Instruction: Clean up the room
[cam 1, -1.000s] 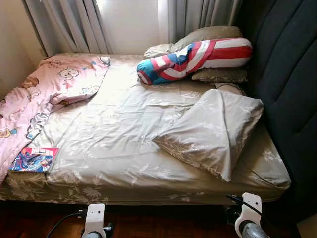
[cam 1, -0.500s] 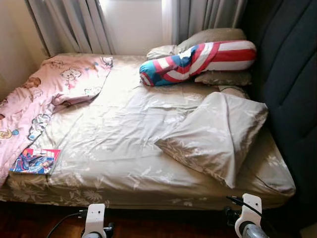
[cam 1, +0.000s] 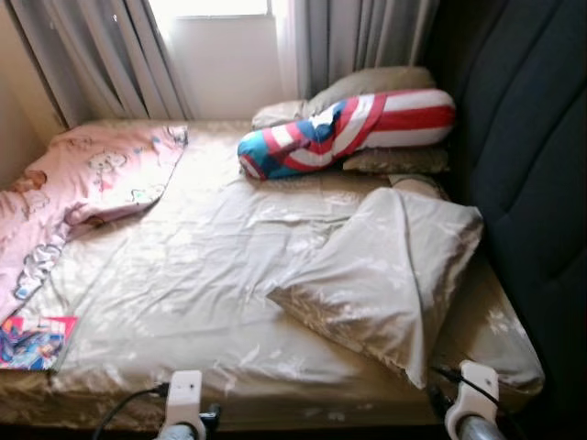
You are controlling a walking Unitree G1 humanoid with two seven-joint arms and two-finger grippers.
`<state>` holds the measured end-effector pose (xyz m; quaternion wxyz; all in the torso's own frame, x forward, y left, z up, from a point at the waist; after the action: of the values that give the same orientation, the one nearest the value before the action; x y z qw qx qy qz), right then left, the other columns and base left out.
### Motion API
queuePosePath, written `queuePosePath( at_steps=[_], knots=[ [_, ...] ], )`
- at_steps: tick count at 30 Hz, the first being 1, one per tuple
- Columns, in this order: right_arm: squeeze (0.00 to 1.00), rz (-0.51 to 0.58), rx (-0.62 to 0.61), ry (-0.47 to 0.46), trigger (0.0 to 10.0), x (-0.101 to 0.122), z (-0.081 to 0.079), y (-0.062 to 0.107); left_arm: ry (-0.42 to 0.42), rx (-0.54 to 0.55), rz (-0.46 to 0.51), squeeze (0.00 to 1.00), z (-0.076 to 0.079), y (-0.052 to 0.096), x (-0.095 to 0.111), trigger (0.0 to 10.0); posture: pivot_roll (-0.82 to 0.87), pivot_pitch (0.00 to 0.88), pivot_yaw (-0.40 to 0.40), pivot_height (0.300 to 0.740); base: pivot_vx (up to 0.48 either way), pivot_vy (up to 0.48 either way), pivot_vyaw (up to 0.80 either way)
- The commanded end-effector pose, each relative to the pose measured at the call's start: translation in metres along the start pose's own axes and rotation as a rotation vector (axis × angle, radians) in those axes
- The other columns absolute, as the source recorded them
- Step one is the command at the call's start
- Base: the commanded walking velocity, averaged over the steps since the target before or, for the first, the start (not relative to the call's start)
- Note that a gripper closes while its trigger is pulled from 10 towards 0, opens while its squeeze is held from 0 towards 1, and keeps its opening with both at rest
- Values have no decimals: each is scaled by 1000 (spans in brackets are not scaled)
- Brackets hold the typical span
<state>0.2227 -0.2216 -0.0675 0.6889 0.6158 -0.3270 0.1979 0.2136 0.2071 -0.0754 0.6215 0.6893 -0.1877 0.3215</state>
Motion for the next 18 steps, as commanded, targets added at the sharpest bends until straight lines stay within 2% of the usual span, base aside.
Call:
queuePosePath(
  at_steps=[1, 6, 12, 18],
  knots=[
    [0, 16, 6, -2, 10000, 3, -1, 0, 4, 4, -1, 0, 0, 0, 1, 10000, -145, 0, -13, 740, 311, 0, 0],
    [0, 44, 13, -10, 10000, 6, -1, 0, 10, 4, 16, 0, 0, 0, 2, 10000, -148, 0, -10, 740, 112, 0, 0],
    [0, 139, 58, 38, 10000, 16, -4, 0, 57, 1, 84, 0, 0, 0, 9, 10000, -148, 0, -6, 740, 0, 0, 0],
    [0, 229, 70, -12, 10000, 25, -6, 2, 115, -14, 167, 0, 0, 2, 17, 10000, -149, 0, -1, 740, 0, 0, 0]
  ],
)
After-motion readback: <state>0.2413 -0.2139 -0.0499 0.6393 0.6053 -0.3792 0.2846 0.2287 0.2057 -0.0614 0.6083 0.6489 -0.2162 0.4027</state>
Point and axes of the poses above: a point about 5 cm out from each wrist's last joint towards the gripper, its own y axis pointing back from the gripper into the wrist, its own x axis along the axis of the wrist's last joint, z = x × y, the point moved 1 cm from there along -y, pointing out of the wrist towards the gripper, and after that the axes turned 7 degrees about y, right-handed, at the moved point
